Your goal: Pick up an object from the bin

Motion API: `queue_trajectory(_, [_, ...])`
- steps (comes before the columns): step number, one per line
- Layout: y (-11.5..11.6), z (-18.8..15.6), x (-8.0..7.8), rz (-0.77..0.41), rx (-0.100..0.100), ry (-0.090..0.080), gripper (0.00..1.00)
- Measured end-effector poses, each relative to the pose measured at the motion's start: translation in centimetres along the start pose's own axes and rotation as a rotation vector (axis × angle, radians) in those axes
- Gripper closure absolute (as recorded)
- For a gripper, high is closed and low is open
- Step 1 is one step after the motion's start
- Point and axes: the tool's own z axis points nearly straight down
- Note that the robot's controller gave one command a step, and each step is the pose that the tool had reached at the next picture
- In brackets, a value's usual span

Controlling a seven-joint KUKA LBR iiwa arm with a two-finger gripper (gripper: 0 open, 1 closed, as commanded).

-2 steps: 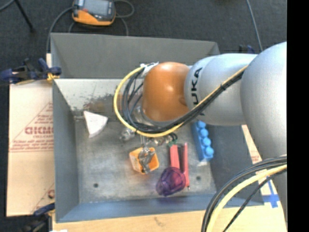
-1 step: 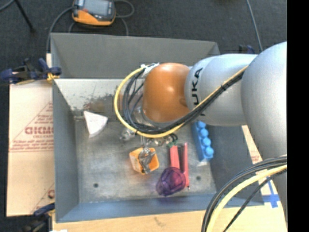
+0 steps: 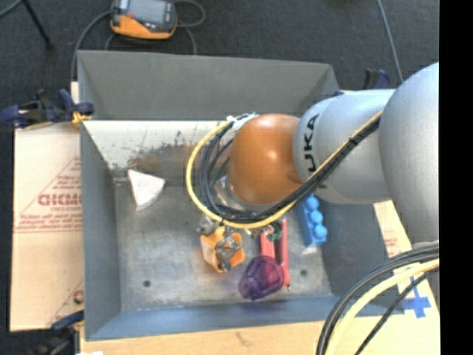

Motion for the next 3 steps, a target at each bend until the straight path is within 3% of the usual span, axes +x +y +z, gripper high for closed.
queue_trajectory(1, [3.6, -10.3, 4.1, 0.079, -0.004, 0.006, 1.00])
queue_trajectory(2, [3.6, -10.3, 4.1, 0.080, -0.004, 0.007, 1.00])
queue_trajectory(3, [4.0, -19.5, 4.4, 0.066, -0.003, 0.006, 1.00])
